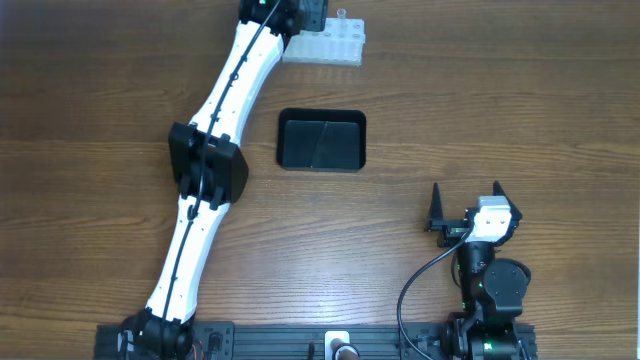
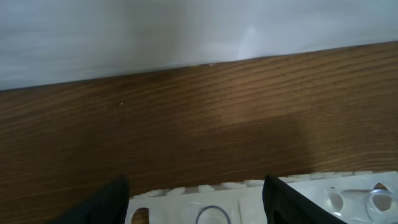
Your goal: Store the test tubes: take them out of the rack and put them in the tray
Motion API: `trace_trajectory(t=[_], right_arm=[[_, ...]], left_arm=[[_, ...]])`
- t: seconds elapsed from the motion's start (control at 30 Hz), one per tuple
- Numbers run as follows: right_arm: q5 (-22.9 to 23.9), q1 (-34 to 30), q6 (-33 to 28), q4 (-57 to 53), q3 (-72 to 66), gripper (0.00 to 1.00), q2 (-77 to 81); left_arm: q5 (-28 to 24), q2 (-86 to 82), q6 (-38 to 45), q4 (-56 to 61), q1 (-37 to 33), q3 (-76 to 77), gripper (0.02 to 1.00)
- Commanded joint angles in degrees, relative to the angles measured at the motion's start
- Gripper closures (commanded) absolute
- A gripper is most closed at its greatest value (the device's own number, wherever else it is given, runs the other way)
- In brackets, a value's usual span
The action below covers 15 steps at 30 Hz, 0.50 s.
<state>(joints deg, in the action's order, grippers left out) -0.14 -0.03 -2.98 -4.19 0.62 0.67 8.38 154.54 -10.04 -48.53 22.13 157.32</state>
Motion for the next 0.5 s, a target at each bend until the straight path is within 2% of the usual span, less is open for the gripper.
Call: trace_trajectory(t=[0.03,0.2,0.5], right_arm=[[-0.7,-0.1,0.3,-0.1,-0.3,0.009,-0.4],[-0.7,-0.1,0.3,-0.1,-0.3,0.009,-0.4],[-0.7,-0.1,0.3,-0.1,-0.3,0.009,-0.4]], left_arm=[[-0.5,1.3,0.9,0.6,0.0,0.8,0.334],[-0.4,1.5,0.9,0.8,-0.1,0.8,0.375],[-0.4,1.8,0.8,0.6,-0.1,0.8,0.373]])
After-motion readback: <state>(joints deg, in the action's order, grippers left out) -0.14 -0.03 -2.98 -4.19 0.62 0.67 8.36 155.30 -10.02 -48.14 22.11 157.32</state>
